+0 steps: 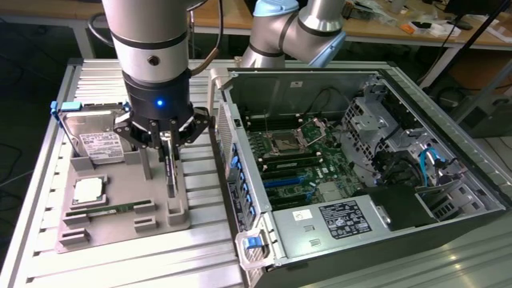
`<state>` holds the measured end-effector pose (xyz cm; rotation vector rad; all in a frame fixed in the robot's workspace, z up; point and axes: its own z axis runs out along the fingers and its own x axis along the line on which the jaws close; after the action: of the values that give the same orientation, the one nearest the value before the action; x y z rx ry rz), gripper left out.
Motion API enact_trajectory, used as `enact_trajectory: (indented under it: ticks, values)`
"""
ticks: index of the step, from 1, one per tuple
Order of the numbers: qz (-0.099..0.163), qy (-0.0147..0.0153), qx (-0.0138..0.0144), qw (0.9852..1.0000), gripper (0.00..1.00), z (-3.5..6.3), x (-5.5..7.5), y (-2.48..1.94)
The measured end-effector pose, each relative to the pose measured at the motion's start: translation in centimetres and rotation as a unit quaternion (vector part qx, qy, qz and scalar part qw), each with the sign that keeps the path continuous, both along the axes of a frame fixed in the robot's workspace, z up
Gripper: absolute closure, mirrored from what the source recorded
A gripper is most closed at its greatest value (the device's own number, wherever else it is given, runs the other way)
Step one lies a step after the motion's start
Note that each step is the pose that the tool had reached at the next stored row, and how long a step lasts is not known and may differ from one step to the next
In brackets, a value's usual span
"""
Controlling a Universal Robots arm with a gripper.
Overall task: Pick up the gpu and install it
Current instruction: 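Pick up the gpu and move the gpu toward the slot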
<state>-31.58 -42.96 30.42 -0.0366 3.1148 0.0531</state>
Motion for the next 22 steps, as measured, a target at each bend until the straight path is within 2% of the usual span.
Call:
enact_trajectory:
  ticks: [9, 22]
  values:
    - [0.0, 0.0, 0.0, 1.0, 0.73, 1.11, 0.0, 0.0]
    - [0.0, 0.0, 0.0, 1.0, 0.73, 1.64, 0.0, 0.0]
